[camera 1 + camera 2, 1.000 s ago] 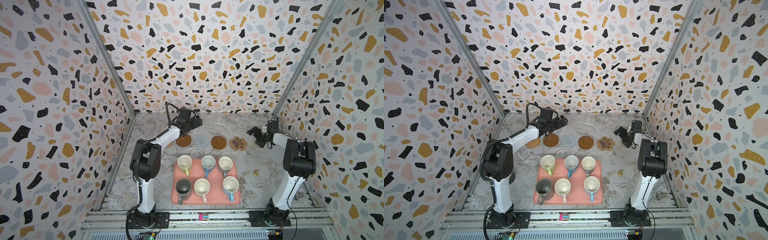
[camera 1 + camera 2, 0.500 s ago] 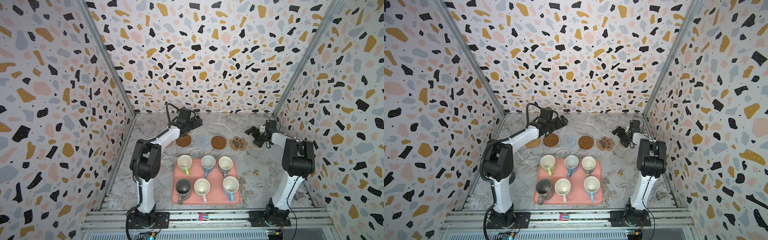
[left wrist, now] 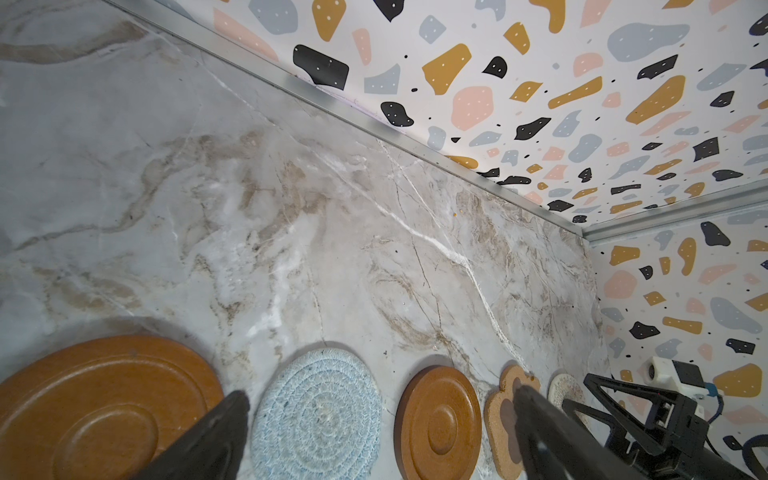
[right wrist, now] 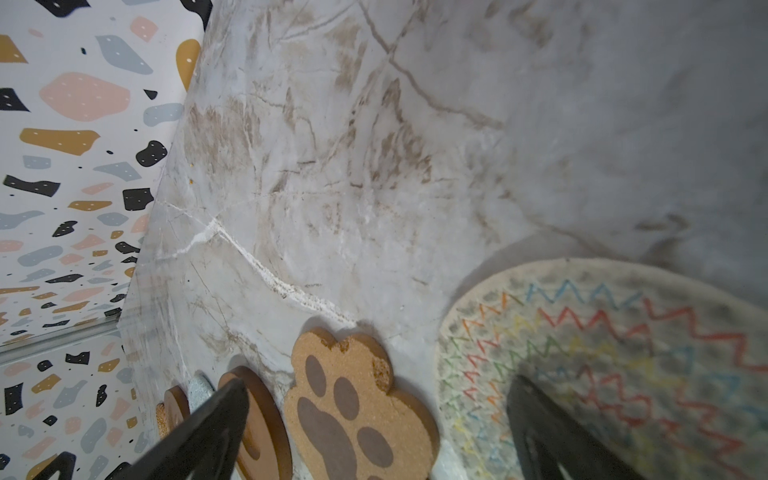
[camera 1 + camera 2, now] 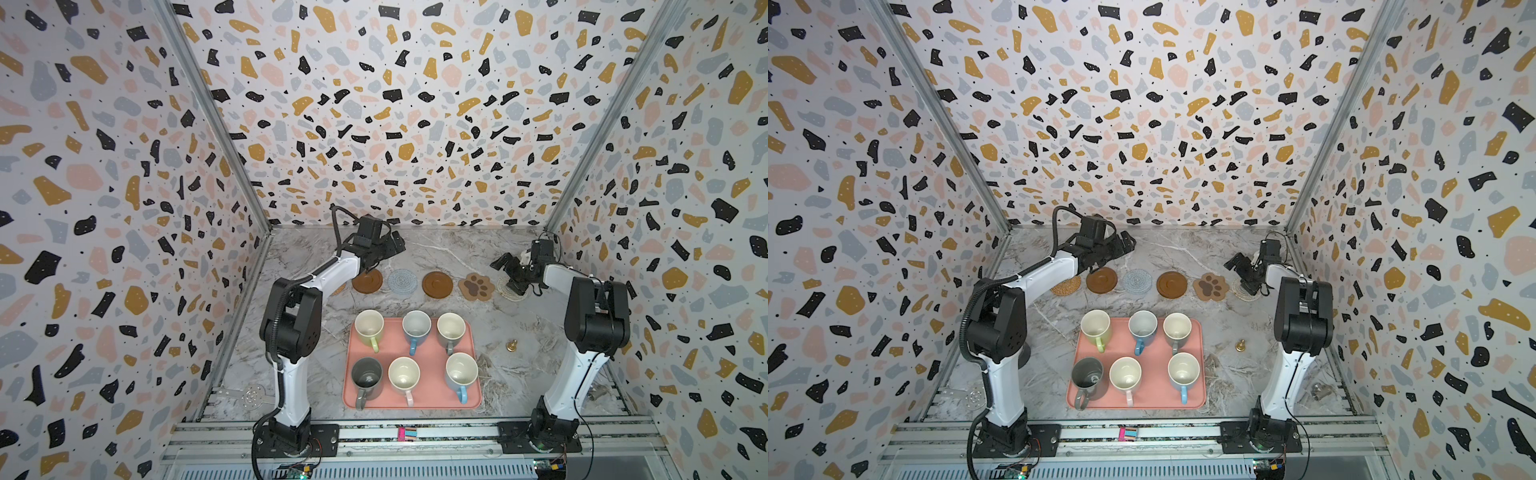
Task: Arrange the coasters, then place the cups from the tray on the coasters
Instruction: 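Drag the multicolour woven coaster with right gripper toward the robot beside the paw coaster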
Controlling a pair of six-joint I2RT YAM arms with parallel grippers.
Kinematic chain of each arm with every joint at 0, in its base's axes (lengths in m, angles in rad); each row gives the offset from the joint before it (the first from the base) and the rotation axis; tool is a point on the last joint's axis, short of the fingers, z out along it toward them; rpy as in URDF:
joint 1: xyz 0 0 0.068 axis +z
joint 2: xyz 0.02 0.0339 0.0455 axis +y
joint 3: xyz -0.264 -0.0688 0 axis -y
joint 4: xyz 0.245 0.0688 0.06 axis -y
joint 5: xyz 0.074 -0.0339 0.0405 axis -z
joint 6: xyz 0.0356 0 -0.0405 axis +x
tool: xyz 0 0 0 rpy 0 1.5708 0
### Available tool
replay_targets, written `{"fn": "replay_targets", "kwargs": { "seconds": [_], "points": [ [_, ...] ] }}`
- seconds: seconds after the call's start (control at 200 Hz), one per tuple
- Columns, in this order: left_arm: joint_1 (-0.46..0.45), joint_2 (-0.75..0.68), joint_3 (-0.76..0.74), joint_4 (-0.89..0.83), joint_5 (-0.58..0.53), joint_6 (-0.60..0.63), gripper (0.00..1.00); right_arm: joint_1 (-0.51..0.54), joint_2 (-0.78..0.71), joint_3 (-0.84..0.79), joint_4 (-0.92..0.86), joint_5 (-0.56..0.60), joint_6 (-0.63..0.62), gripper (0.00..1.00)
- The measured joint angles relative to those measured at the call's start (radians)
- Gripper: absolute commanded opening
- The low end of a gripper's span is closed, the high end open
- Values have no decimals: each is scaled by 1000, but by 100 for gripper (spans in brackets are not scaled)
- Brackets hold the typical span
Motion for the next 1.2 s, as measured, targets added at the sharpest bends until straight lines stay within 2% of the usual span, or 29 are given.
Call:
{"fn": "replay_targets", "kwargs": {
  "seconds": [0.811,1.031,1.201],
  "points": [
    [0,0,1,0,-4,0,100,-13,2,34,-51,-9,0,99],
    [0,5,40,-4,-16,0,100,-25,-44,34,-60,-23,-22,99],
    [-1,5,74,-12,-27,-9,100,-71,-101,5,-31,-96,-53,99]
  ]
}}
